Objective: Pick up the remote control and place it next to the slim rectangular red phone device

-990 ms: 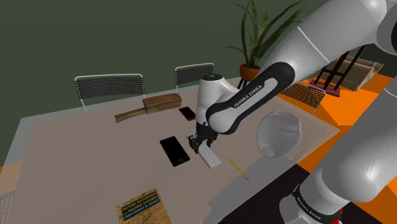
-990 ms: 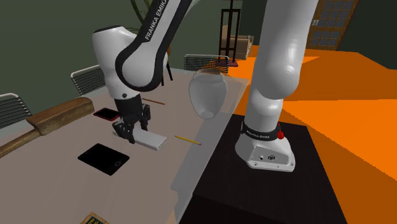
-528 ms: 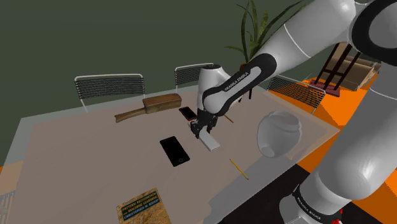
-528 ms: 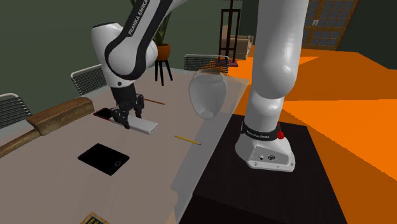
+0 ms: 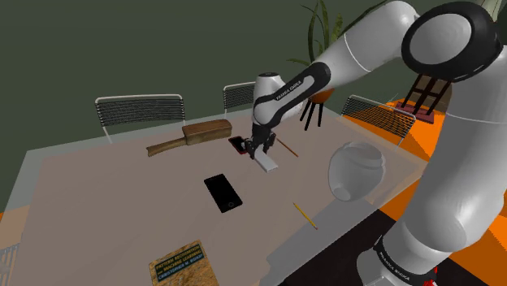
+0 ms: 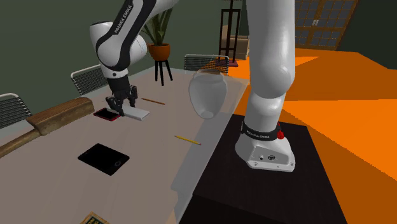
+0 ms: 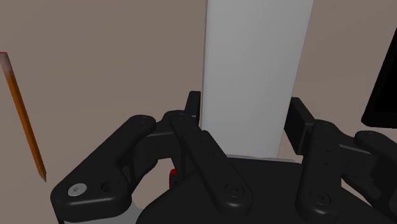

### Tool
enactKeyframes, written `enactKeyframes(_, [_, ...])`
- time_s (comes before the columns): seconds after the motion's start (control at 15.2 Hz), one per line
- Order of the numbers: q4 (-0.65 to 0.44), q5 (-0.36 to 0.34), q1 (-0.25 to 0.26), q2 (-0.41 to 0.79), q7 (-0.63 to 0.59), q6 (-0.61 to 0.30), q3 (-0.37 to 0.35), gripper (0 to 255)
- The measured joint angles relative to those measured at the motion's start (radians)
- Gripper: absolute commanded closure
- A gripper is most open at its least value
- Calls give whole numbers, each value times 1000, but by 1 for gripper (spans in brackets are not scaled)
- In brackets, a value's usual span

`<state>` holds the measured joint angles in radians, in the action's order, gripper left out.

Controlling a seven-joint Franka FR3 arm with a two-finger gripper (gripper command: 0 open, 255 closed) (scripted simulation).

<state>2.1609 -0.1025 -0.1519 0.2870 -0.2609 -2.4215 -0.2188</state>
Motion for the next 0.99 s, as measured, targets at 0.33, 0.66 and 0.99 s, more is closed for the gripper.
enactKeyframes(0.33, [-178,-10,-40,109,74,69,31,255])
enactKeyframes(0.66, [-203,-22,-40,166,76,38,41,255])
enactKeyframes(0.99, [-208,-35,-35,218,69,-7,49,255])
